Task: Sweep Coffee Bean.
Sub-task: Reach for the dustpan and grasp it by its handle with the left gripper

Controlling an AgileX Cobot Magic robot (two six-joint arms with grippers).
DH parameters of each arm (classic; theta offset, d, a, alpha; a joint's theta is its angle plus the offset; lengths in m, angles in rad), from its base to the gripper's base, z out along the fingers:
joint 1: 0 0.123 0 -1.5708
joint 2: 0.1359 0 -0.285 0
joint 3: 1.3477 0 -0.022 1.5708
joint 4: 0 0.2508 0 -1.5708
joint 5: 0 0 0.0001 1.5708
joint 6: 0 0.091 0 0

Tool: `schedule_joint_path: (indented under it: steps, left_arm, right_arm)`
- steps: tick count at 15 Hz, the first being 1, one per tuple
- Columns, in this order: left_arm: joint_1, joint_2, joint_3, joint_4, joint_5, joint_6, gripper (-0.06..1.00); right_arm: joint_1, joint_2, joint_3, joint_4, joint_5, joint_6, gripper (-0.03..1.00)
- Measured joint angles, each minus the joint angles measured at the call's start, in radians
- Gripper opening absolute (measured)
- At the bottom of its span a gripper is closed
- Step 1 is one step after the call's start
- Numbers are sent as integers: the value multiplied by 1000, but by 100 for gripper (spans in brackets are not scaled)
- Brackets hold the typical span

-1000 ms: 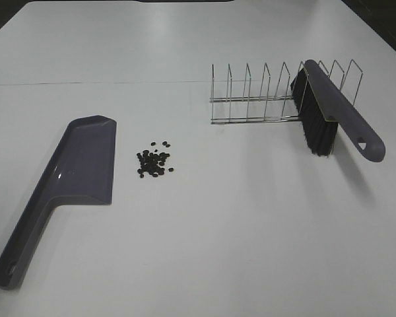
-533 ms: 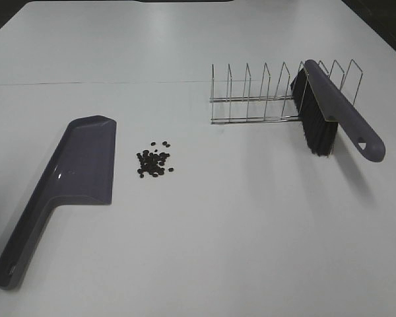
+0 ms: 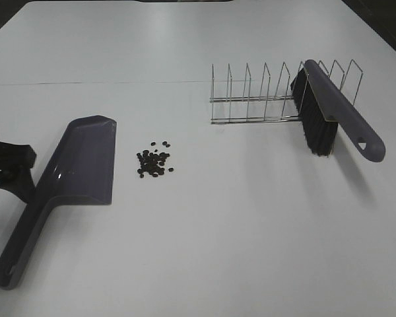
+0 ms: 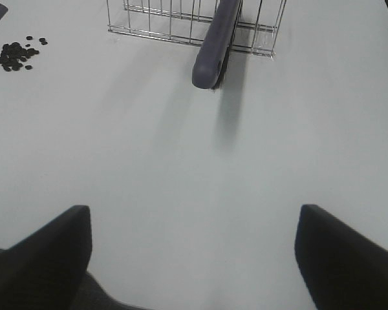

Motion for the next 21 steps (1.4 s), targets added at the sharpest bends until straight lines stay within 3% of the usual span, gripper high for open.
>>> schedule_joint_path:
  steps: [3,9,15,18,21]
  left_arm:
    - [-59,134,-77,-1,0,-4,79]
    - [-62,274,-109,0,-43,-4,85]
    - [-62,338,-117,9,-73,-7,84]
    - [-62,340,-117,21,-73,-7,75]
    - [-62,342,-120,22,-74,-7,51]
  right_arm:
    - [0,0,0,0,0,0,75]
    - [0,0,0,0,0,0,75]
    - [0,0,0,0,0,0,75]
    - [0,0,0,0,0,0,75]
    - [0,0,0,0,0,0,75]
